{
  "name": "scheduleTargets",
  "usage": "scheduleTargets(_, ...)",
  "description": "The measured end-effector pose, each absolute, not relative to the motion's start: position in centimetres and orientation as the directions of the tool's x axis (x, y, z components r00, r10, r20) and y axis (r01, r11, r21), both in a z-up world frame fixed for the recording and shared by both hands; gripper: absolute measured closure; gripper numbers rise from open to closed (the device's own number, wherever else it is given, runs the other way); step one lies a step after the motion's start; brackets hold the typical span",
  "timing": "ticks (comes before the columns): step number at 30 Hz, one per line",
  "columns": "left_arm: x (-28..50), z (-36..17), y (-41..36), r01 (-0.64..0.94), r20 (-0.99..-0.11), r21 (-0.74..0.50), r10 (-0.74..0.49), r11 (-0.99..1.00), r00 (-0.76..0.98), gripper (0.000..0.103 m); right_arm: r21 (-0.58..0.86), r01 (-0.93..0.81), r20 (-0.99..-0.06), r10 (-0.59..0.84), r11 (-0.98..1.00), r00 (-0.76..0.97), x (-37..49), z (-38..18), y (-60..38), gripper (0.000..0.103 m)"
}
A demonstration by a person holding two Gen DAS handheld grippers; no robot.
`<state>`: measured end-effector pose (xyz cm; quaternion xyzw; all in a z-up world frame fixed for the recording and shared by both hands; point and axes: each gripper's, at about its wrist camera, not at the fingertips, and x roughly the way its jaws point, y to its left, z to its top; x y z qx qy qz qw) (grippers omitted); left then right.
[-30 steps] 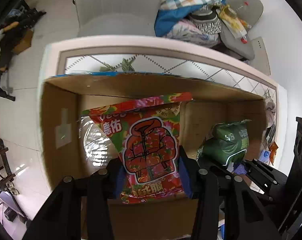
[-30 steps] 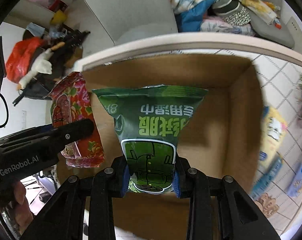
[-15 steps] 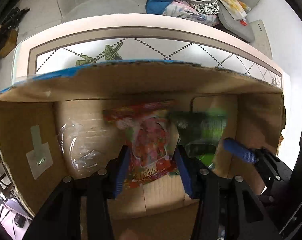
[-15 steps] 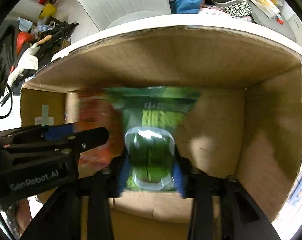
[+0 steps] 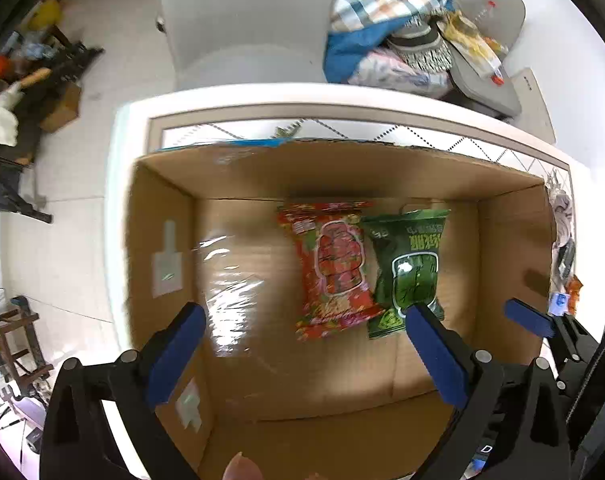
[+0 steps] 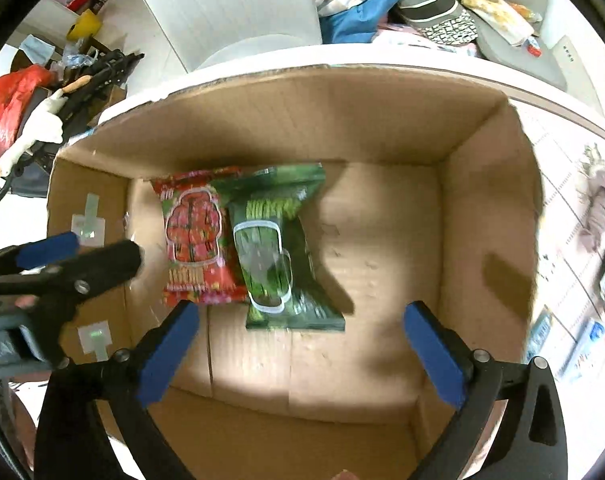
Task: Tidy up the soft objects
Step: 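Carry both bags into the cardboard box and open both tools, then grasp the yellow tissue pack with left tool while right tool grasps blue tissue pack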
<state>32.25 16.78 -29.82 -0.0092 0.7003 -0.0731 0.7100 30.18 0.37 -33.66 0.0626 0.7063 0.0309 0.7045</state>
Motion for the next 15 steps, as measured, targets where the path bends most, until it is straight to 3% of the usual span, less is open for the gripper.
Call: scheduleTargets(15,24.8,-23.1,16.9,0.062,-0.983,-0.071,-0.08,0.996,0.162,0.001,0.068,0.027,-0.991,0.064,0.997,0.117,25.1,-25.9,1.6,0.0)
